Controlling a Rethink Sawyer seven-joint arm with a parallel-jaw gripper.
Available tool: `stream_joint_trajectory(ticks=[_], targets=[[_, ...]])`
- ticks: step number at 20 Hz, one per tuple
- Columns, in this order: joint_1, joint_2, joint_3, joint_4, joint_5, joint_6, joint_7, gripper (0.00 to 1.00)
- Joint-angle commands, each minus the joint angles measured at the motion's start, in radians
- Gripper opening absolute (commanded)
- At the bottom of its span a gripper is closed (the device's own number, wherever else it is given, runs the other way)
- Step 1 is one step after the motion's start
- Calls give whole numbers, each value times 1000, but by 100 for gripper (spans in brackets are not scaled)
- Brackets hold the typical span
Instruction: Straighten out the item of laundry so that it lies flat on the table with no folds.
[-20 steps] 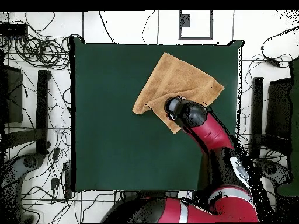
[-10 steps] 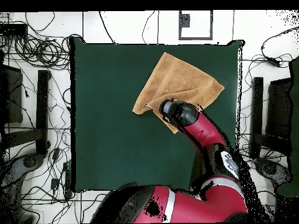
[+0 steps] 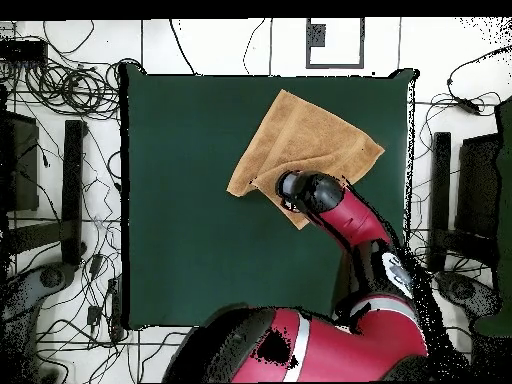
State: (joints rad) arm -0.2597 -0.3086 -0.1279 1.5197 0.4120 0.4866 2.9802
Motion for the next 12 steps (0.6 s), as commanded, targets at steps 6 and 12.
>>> stream_joint_trajectory(ticks=[6,12], targets=[[-34,135,100,-59,-94,84,-92,0],[-52,110,123,-26,-113,113,-115,0]])
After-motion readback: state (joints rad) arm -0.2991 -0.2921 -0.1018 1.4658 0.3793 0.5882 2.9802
